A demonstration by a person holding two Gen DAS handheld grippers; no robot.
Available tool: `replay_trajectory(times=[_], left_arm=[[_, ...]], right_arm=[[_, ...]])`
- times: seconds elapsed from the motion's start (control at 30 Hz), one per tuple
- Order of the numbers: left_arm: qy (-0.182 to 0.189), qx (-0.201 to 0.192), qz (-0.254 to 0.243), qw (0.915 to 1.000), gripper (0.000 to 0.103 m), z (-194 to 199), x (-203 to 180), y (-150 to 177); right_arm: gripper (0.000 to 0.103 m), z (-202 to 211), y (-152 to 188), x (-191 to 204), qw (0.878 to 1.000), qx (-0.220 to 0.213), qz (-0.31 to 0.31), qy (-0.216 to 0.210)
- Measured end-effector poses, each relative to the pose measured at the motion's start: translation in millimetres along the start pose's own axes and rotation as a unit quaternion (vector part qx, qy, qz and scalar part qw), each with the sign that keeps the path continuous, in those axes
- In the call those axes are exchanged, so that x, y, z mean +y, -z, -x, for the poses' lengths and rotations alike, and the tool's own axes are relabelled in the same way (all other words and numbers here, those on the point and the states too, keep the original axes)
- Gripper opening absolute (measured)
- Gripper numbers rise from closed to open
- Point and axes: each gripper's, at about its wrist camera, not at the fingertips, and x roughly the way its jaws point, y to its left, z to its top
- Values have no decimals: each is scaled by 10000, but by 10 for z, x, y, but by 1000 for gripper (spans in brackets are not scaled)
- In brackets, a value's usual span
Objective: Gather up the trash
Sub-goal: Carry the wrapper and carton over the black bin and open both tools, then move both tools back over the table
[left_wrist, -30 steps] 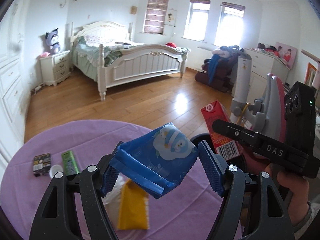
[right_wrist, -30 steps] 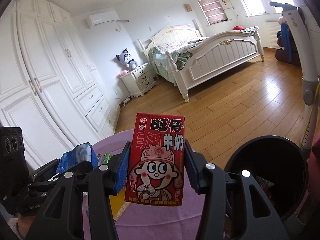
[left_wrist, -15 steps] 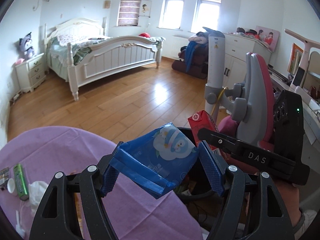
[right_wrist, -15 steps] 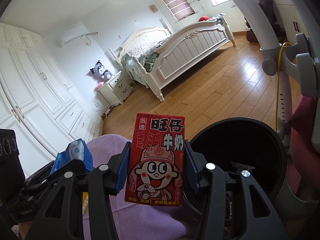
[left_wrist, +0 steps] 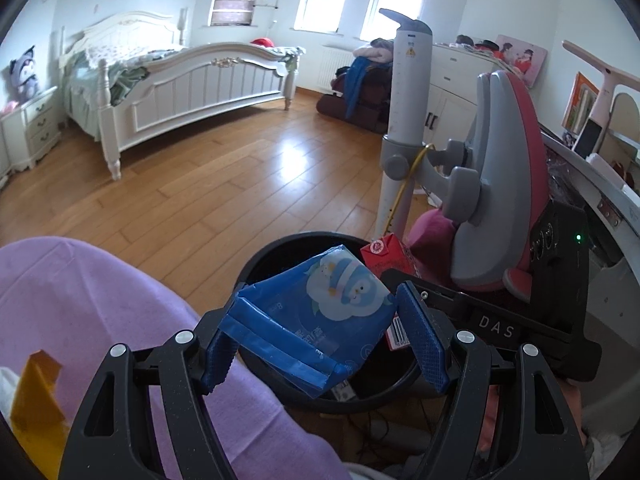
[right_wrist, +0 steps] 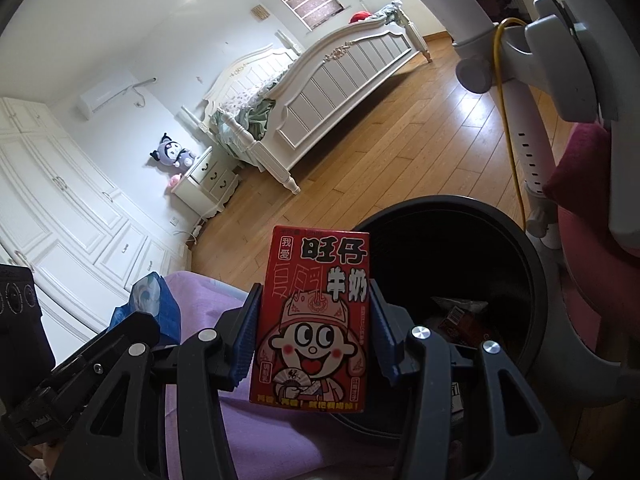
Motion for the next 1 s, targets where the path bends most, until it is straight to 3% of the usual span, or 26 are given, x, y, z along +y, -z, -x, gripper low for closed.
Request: replay_trajectory(times=[0.33,0.47,0.6,1.0], left_arm=[[40,151,35,9999,74,-197,-67,-21],[-15,85,83,9999,86,-172,-86,-39],[-20,0,72,10000,91,-93,-110,-49],[-197,-344,459,9982,94,489,253,9]], right_arm=[[50,-16,8,-194,9996,125,-237,3],[52,-3,13,-227,9993,159,-322,56],[66,52,13,-178,9996,54,-259,108],[71,3,97,272,9996,216,136,-75]])
